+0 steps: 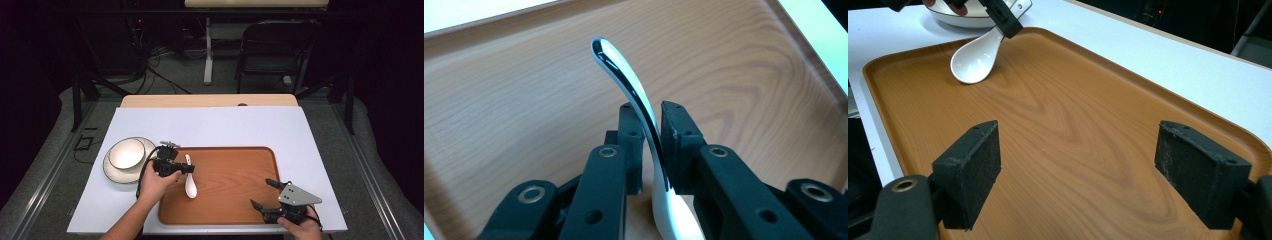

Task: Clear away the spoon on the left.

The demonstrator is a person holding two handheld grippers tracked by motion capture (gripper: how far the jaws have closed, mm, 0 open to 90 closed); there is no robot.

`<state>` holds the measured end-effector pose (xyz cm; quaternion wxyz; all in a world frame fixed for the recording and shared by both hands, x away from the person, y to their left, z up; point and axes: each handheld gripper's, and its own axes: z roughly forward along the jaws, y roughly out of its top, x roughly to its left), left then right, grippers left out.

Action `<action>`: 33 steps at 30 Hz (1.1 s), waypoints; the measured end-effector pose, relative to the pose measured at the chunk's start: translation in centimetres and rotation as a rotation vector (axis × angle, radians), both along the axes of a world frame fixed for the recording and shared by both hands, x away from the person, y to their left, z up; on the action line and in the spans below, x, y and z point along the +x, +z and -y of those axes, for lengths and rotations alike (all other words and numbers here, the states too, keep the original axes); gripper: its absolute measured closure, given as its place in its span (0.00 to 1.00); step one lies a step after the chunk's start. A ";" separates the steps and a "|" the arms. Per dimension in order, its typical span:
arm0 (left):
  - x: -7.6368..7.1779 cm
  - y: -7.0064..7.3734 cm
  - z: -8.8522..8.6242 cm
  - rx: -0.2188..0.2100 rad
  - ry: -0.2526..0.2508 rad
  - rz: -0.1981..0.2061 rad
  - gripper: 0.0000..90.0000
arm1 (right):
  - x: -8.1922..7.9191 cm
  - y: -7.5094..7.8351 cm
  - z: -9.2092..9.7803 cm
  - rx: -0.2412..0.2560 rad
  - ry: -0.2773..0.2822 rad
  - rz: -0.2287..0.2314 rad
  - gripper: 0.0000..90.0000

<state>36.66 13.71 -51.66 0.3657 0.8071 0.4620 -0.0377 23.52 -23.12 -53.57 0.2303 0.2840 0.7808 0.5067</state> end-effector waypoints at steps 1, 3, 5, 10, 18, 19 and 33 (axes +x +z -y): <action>0.1 -0.2 0.0 0.002 0.007 -0.005 0.87 | 0.0 0.0 0.0 0.000 0.001 0.001 0.20; 0.3 -0.4 -0.1 0.002 0.018 -0.013 0.86 | 0.0 0.0 0.0 0.001 0.001 0.001 0.20; 0.4 -0.7 -0.2 0.003 0.028 -0.017 0.84 | 0.0 0.0 0.0 0.002 -0.001 -0.002 0.20; 0.7 -1.1 -0.3 0.009 0.050 -0.032 0.82 | 0.0 0.0 0.0 0.000 0.001 0.000 0.20; 1.0 -1.6 -0.4 0.009 0.063 -0.050 0.79 | 0.0 0.0 0.1 0.003 -0.001 -0.003 0.20; 1.0 -1.6 -0.3 0.011 0.065 -0.049 0.79 | 0.0 0.0 0.0 0.002 0.000 -0.002 0.20; 1.1 -1.7 -0.2 0.044 0.067 -0.045 0.69 | 0.0 0.0 0.0 0.004 0.001 0.000 0.20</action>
